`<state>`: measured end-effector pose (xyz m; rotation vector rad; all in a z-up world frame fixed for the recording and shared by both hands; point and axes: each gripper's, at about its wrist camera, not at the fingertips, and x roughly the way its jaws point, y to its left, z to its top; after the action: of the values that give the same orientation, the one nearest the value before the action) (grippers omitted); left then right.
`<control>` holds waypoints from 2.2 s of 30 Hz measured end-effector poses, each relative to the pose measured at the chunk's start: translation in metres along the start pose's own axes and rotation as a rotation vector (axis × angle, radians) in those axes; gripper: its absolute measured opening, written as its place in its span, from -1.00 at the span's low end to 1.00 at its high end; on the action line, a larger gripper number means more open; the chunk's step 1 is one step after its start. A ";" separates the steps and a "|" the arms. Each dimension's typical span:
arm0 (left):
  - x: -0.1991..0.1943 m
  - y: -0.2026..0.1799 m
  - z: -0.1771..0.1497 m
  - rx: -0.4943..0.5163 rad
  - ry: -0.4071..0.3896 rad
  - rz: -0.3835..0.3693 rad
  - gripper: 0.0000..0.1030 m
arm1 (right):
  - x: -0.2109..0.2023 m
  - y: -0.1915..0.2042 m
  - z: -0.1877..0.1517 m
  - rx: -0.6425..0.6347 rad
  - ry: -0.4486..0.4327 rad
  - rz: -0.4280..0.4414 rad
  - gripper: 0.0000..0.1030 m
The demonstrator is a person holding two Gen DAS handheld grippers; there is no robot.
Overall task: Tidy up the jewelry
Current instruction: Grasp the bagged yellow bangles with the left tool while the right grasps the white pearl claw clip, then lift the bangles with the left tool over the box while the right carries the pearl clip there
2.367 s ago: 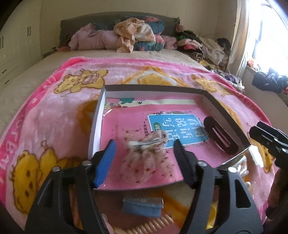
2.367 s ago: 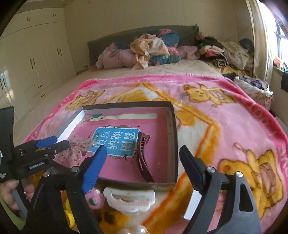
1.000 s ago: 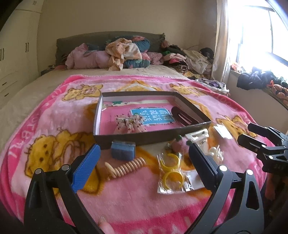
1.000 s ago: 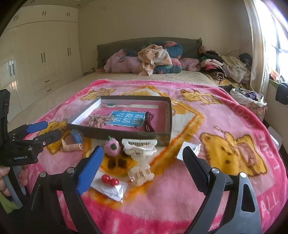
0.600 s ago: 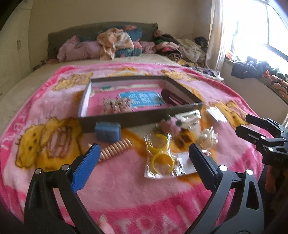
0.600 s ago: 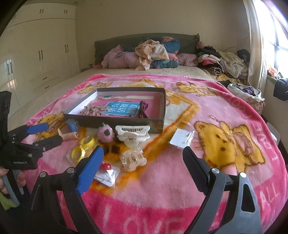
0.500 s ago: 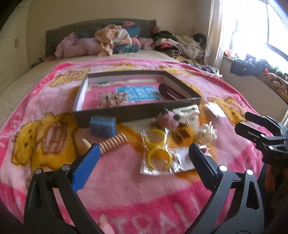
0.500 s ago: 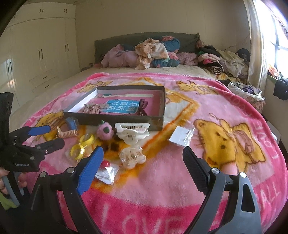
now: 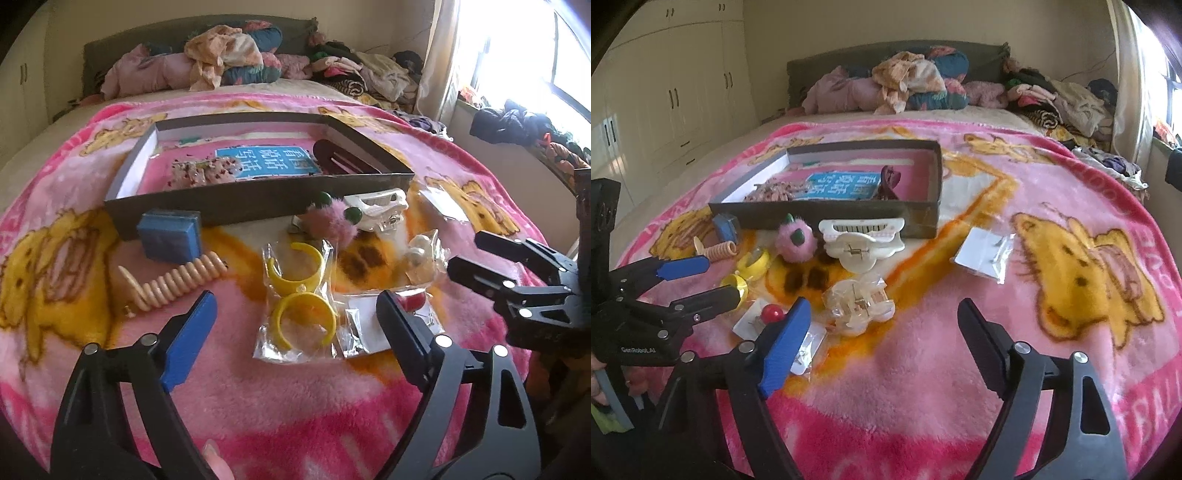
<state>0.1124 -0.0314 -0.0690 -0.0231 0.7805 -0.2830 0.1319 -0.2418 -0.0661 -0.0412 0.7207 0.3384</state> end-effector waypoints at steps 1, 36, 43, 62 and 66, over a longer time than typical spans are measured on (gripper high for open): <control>0.003 0.000 0.000 -0.005 0.003 -0.001 0.47 | 0.003 0.001 0.000 0.000 0.008 0.006 0.40; -0.016 0.010 0.019 -0.043 -0.040 -0.018 -0.40 | -0.004 -0.021 0.006 0.124 -0.035 0.065 -0.17; -0.030 0.020 0.027 -0.061 -0.083 0.000 -0.40 | -0.015 -0.009 0.011 0.104 -0.057 0.083 -0.17; -0.026 0.051 0.036 -0.130 -0.105 0.010 -0.40 | 0.004 0.026 0.041 0.039 -0.046 0.127 -0.17; -0.022 0.052 0.043 -0.137 -0.106 0.012 -0.40 | 0.011 0.024 0.050 0.041 -0.045 0.123 -0.17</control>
<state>0.1404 0.0210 -0.0300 -0.1608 0.6933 -0.2147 0.1644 -0.2083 -0.0338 0.0497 0.6872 0.4411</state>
